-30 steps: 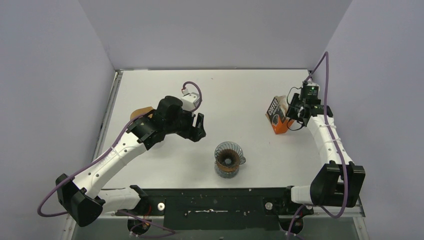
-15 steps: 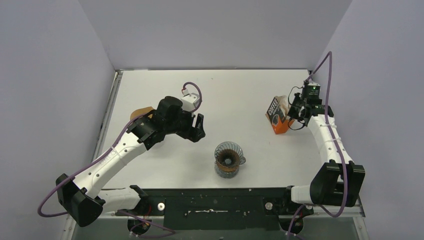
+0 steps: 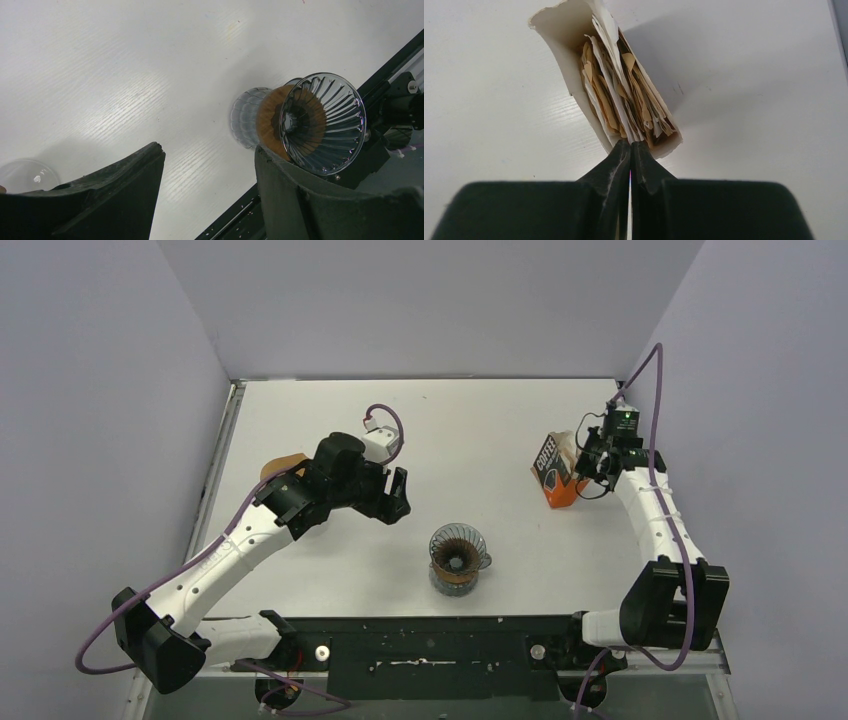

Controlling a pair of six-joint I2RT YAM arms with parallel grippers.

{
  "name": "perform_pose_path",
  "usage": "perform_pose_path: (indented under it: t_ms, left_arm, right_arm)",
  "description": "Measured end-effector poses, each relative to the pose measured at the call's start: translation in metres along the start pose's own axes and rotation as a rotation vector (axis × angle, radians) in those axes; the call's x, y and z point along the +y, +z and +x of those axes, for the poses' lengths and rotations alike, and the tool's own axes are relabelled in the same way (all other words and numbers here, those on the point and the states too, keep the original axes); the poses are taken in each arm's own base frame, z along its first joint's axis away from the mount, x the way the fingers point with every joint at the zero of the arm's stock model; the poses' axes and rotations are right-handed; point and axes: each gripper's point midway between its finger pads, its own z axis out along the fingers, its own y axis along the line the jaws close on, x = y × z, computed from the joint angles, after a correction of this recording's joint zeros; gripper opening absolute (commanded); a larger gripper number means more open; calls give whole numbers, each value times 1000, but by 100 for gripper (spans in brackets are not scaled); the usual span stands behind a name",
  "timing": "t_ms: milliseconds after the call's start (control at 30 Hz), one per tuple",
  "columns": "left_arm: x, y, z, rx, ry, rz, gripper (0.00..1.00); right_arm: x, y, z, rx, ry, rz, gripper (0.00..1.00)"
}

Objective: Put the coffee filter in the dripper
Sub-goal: Pick up the coffee filter from the coffee filter holder.

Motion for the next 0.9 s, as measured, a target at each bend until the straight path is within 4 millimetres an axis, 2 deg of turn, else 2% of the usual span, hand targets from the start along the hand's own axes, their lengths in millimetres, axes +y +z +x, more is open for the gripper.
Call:
perform_pose_path:
  t_ms: [200,633,900]
  left_arm:
    - [0,0,0,0,2,0,64]
    - [1,0,1,4,5,-2,64]
    - [3,0,1,3,0,-7,64]
  right_arm:
    - [2,-2,-3,-3,1,-8,0]
    - [16,-38,-48,-137,6,-60,0]
    - [26,-50,-59,-163,4,-106,0]
